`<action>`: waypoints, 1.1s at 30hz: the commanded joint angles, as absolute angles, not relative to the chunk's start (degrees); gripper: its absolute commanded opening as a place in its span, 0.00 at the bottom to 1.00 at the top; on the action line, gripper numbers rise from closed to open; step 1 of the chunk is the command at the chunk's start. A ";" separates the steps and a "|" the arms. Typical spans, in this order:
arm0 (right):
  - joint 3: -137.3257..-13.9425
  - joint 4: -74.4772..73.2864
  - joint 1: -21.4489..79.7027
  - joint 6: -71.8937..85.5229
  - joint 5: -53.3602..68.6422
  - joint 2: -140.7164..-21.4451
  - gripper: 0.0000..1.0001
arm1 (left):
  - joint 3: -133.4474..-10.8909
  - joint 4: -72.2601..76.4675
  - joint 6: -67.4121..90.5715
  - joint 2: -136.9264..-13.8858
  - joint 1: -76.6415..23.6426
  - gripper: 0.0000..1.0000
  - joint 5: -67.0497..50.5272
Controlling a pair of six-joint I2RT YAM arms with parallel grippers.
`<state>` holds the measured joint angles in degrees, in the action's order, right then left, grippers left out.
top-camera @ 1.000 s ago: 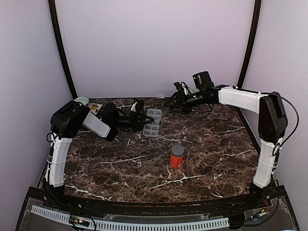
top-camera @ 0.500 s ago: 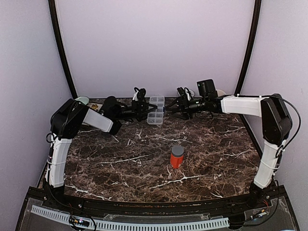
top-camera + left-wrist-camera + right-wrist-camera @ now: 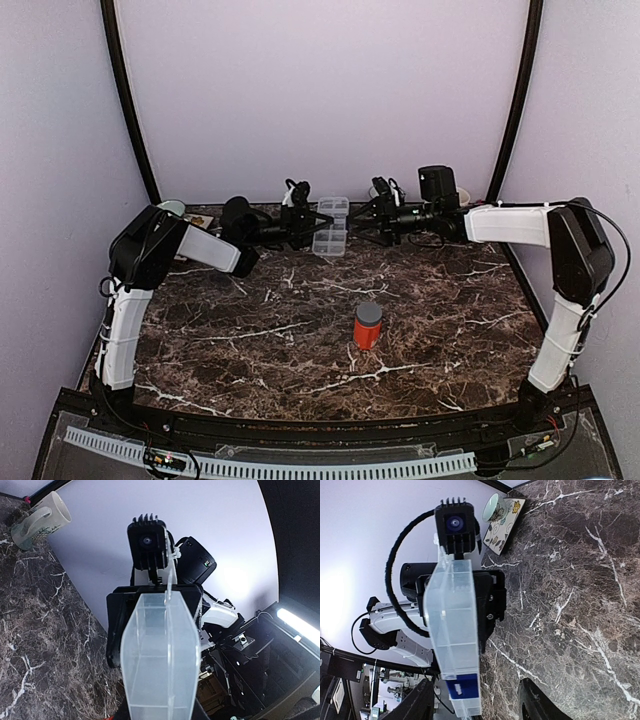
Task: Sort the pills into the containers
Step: Open the lid of the pill container.
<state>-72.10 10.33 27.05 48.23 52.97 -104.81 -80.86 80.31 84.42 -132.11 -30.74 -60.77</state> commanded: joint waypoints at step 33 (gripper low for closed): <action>-70.49 15.31 27.68 50.76 56.54 -101.41 0.27 | -86.10 75.88 81.20 -135.07 -31.64 0.10 -61.00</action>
